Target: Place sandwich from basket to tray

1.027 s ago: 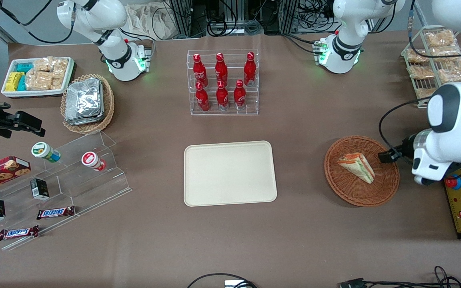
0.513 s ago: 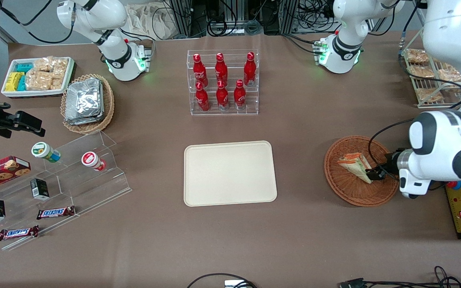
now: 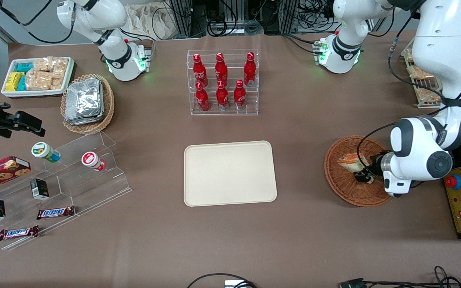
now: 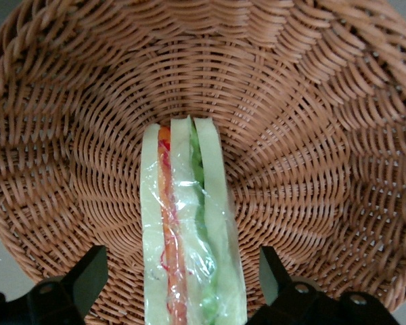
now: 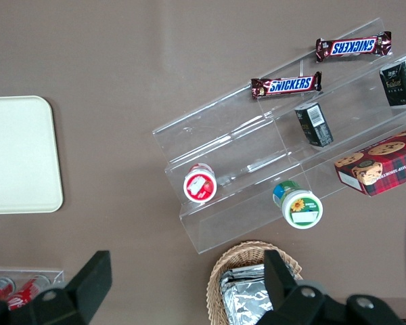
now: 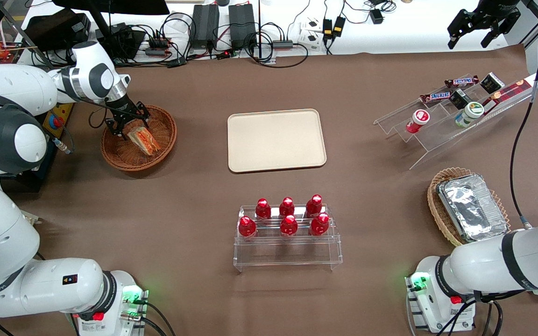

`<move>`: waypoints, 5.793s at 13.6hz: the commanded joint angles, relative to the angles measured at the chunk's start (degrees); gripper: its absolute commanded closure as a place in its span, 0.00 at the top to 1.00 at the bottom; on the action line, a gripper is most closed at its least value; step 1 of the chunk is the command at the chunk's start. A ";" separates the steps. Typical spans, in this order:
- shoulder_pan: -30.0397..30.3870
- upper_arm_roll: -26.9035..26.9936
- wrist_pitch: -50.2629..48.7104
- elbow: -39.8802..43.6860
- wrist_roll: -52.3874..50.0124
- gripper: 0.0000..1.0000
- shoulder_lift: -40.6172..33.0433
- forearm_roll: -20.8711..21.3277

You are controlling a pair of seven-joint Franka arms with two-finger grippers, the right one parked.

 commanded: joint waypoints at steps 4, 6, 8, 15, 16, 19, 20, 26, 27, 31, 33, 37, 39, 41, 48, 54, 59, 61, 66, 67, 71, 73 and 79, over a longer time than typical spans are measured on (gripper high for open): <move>-0.63 -0.11 0.84 -1.58 -1.19 0.76 -0.09 -1.24; -1.07 -0.11 0.84 -1.58 -1.72 0.46 -0.17 -1.43; -1.25 -0.11 0.58 -1.41 -2.42 0.29 -0.61 -1.34; -2.83 -2.91 -10.48 4.73 -1.64 0.08 -3.51 -1.16; -2.83 -4.40 -11.37 5.53 -0.07 0.06 -4.21 -1.08; -2.83 -8.53 -11.64 7.46 11.24 0.05 -4.66 -0.28; -2.92 -9.24 -11.55 8.69 16.33 0.05 -4.22 -0.28; -2.92 -16.97 -11.55 13.97 23.08 0.05 -1.24 -0.55; -2.92 -18.11 -11.55 14.76 20.89 0.04 -0.45 -0.37; -3.35 -23.82 -11.47 16.87 13.60 0.02 3.59 6.89; -7.21 -24.19 -11.55 18.97 8.32 0.02 5.97 11.04; -14.94 -23.66 -11.03 25.38 1.37 0.00 13.60 12.71; -16.54 -23.75 -10.76 27.24 -1.88 0.00 16.86 16.23; -16.63 -23.84 -9.54 27.33 -1.99 0.00 18.36 16.59; -19.62 -23.66 -5.58 27.68 -2.25 0.03 21.89 19.93; -18.92 -23.66 -5.66 28.04 -1.81 1.00 21.54 19.93; -13.13 -23.92 -8.55 28.04 -1.55 1.00 15.49 19.84; -10.41 -23.93 -15.04 28.13 1.60 1.00 10.31 19.41; -2.15 -24.10 -26.20 28.13 8.09 1.00 -2.26 18.79; -0.21 -24.10 -29.10 28.13 12.12 1.00 -4.46 18.70; 7.70 -24.01 -38.70 28.21 25.23 1.00 -13.16 15.29; 11.13 -23.93 -41.07 28.21 29.11 1.00 -16.42 13.87; 12.81 -23.84 -44.25 26.46 30.27 1.00 -19.07 13.78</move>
